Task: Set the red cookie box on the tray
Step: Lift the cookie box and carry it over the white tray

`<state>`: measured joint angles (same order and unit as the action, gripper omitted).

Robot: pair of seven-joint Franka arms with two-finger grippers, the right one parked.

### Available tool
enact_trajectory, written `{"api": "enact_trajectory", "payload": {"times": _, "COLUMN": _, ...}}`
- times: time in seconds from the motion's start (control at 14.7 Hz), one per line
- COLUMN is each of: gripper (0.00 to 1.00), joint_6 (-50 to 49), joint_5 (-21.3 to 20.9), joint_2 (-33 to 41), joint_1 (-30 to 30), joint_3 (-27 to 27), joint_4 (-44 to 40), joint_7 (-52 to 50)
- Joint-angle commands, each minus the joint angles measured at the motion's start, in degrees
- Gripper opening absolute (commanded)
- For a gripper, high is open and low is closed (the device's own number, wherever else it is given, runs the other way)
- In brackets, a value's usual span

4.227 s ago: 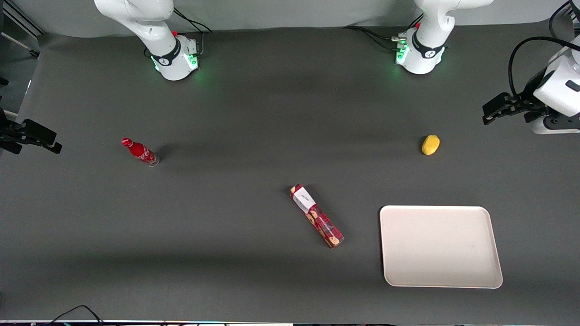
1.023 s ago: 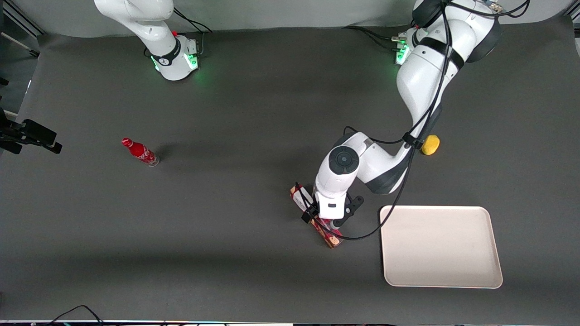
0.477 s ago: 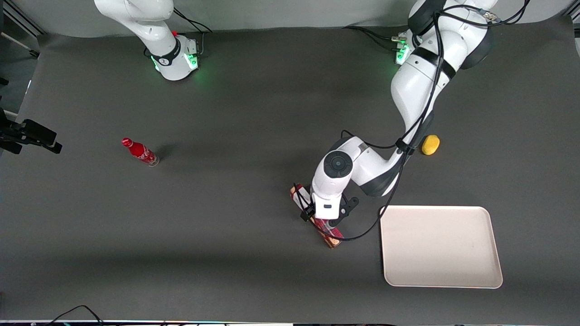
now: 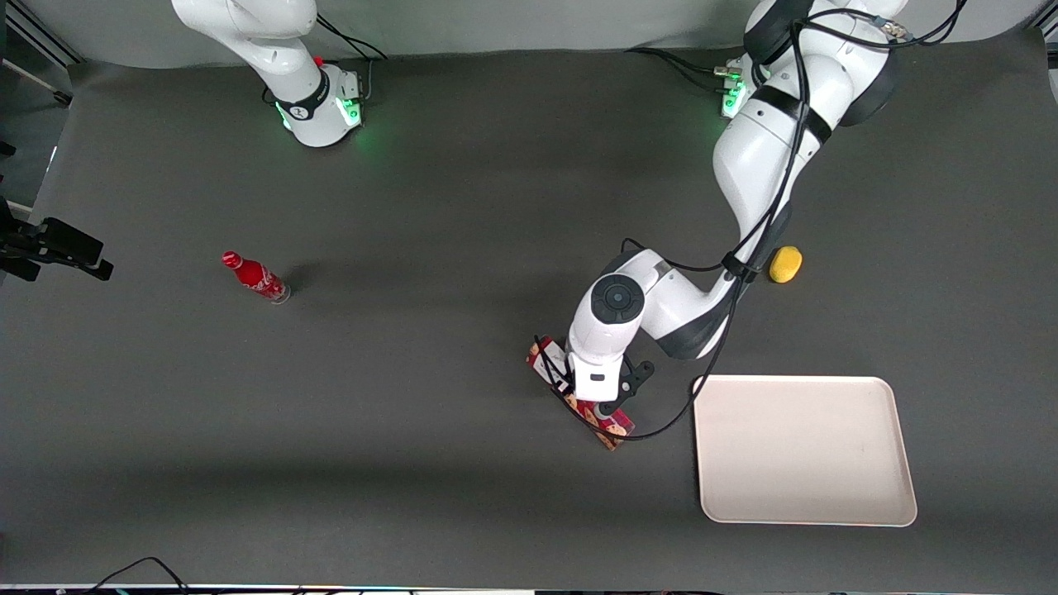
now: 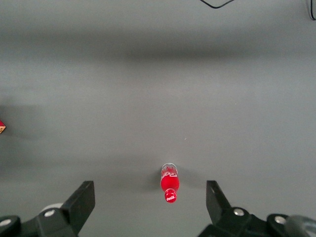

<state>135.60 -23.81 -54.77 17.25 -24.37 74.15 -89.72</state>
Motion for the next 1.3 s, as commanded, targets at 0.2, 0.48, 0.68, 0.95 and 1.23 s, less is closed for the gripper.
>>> {"api": "enact_trajectory", "payload": {"times": 0.2, "gripper": 0.0, "joint_6": -6.4, "joint_5": -0.5, "joint_2": 4.8, "joint_1": -3.0, "joint_3": -0.5, "joint_4": -1.7, "joint_7": 8.8}}
{"api": "enact_trajectory", "payload": {"times": 0.48, "gripper": 0.0, "joint_6": -15.0, "joint_5": 3.8, "joint_2": 11.2, "joint_1": -5.2, "joint_3": -0.5, "joint_4": -1.5, "joint_7": 20.8}}
{"api": "enact_trajectory", "payload": {"times": 0.68, "gripper": 0.0, "joint_6": -22.4, "joint_5": 8.9, "joint_2": 17.0, "joint_1": -7.6, "joint_3": -0.5, "joint_4": -1.5, "joint_7": 32.4}}
{"api": "enact_trajectory", "payload": {"times": 0.95, "gripper": 0.0, "joint_6": -31.8, "joint_5": 16.4, "joint_2": 24.3, "joint_1": -11.9, "joint_3": 0.0, "joint_4": -1.6, "joint_7": 48.3}}
{"api": "enact_trajectory", "payload": {"times": 1.23, "gripper": 0.0, "joint_6": -36.4, "joint_5": 16.7, "joint_2": 27.0, "joint_1": -15.1, "joint_3": 0.2, "joint_4": -1.5, "joint_7": 54.6}}
